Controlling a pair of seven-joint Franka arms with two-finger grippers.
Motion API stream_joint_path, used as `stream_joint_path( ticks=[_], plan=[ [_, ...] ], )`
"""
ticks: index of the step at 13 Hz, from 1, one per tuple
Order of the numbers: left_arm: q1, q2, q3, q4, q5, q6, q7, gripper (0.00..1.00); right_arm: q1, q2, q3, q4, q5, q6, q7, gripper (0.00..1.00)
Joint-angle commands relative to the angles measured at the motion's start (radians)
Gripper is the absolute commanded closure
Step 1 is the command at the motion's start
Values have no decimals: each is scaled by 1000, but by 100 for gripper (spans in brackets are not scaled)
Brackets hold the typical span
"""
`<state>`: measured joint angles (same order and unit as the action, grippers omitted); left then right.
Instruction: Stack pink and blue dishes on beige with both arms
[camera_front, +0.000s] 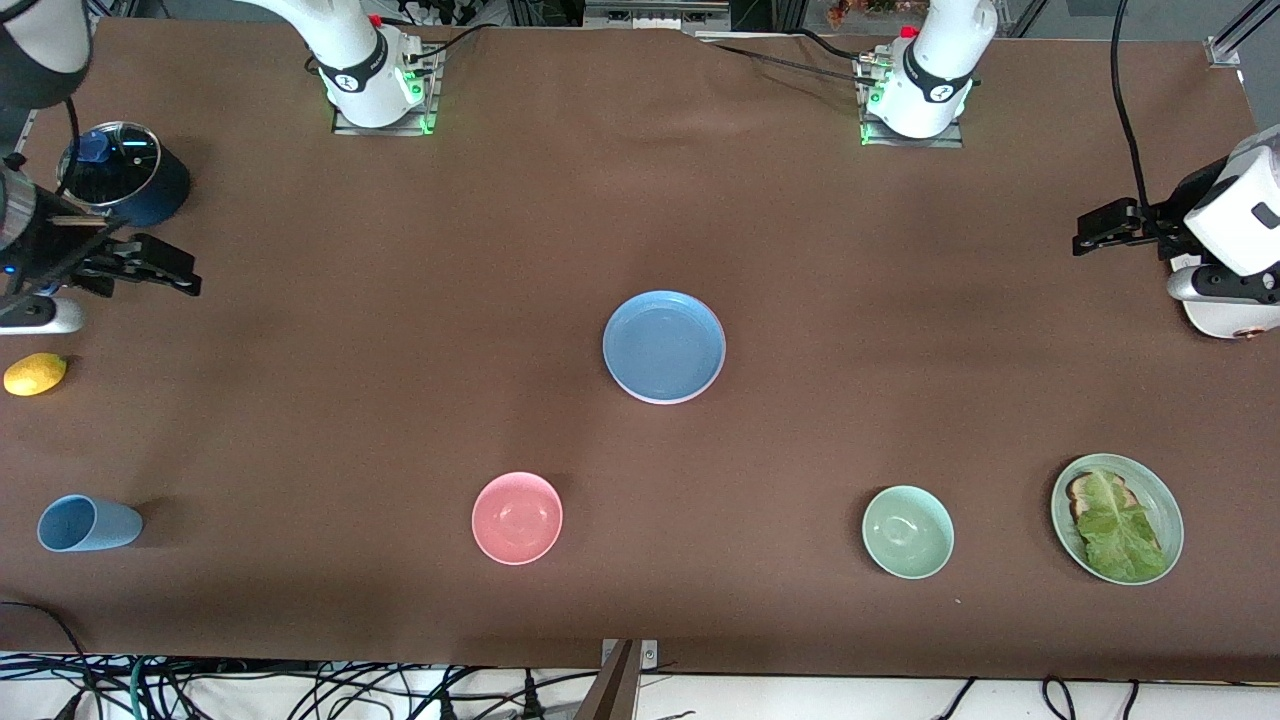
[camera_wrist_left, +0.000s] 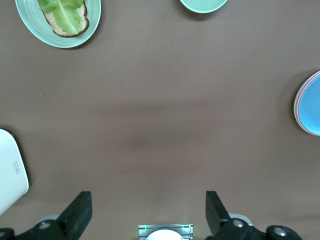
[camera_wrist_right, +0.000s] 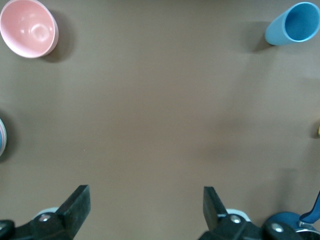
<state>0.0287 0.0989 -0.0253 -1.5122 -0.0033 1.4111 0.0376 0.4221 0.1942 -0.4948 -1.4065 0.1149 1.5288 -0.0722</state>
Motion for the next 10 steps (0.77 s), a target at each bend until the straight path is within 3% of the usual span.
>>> stream_joint_path(
  ticks=[1, 2, 4, 5, 7, 9, 10],
  plan=[
    [2, 5, 4, 15, -7, -6, 21, 0, -161, -62, 157, -55, -21, -25, 3, 0],
    [2, 5, 4, 15, -7, -6, 21, 0, -207, -76, 201, -92, -21, -32, 9, 0],
    [2, 22, 4, 18, -9, -6, 21, 0, -390, -111, 386, -146, -27, -7, 12, 0],
    [2, 27, 4, 27, -9, -6, 21, 0, -431, -143, 433, -188, -32, 16, 12, 0],
    [2, 38, 4, 38, -7, -6, 21, 0, -456, -235, 467, -323, -53, 127, 12, 0],
    [2, 38, 4, 38, -9, -6, 19, 0, -505, -259, 536, -353, -55, 148, 15, 0],
    [2, 38, 5, 38, -9, -6, 19, 0, -505, -257, 538, -348, -55, 146, 15, 0]
  ],
)
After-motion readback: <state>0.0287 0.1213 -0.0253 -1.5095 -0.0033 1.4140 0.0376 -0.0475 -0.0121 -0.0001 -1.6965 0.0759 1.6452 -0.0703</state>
